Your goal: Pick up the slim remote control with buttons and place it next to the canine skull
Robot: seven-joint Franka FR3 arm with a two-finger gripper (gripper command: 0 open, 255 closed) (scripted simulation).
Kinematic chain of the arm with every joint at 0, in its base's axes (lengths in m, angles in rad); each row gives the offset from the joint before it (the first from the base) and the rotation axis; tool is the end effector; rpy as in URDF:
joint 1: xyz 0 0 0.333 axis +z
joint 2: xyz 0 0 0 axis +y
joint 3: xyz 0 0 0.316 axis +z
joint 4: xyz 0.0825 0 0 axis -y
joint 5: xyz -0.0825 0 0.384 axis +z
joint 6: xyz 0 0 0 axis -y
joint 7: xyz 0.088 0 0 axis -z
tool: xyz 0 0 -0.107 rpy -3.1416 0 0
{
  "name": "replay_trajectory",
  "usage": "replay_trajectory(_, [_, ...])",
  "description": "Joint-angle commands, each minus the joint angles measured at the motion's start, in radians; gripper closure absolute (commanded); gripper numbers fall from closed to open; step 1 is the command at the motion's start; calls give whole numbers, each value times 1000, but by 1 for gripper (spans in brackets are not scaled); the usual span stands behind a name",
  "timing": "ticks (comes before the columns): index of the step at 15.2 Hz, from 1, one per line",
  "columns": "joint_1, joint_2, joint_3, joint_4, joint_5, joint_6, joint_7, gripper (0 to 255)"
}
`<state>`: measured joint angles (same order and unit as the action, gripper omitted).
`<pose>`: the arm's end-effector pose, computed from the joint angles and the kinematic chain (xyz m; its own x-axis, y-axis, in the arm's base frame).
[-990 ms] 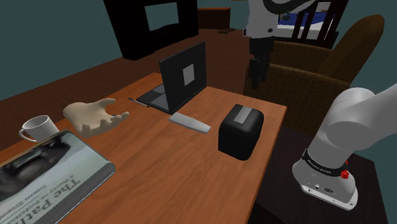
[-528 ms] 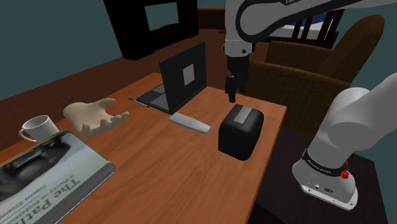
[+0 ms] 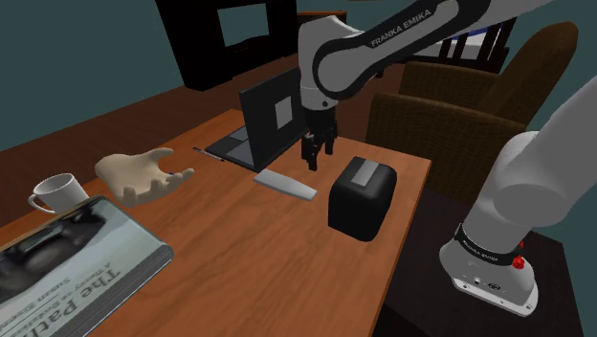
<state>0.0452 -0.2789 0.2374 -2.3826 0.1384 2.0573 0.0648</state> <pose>0.4286 0.1340 0.4209 0.9885 0.1400 -0.0567 0.1372 -0.9893 -0.0504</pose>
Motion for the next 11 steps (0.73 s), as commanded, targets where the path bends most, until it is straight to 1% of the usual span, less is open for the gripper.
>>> replay_trajectory(1, [2, 77, 24, 45, -22, 49, 34, 0])
replay_trajectory(4, [7, 189, 53, 110, -68, 114, 87, 0])
replay_trajectory(8, [23, 342, 75, 214, -152, 180, 167, 0])
replay_trajectory(11, [26, 361, 74, 206, -161, 207, 173, 0])
